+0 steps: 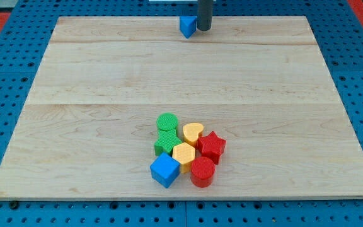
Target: Move blue cube below to the blue triangle
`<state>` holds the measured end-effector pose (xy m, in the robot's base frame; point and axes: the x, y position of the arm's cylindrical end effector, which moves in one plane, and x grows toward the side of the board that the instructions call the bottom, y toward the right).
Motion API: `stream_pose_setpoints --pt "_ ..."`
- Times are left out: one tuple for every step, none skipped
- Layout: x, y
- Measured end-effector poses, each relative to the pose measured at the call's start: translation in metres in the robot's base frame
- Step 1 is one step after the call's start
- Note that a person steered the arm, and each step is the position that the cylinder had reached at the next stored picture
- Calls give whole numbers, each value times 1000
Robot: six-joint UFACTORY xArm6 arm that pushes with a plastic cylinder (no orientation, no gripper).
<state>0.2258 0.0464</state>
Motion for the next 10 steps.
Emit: stream_pose_setpoints --pt "1 0" --pt "8 0" --pt "8 0" --pt "9 0" --pt "61 5" --pt "131 6" --pt "178 26" --pt "248 56" --pt "318 105" --pt "380 96"
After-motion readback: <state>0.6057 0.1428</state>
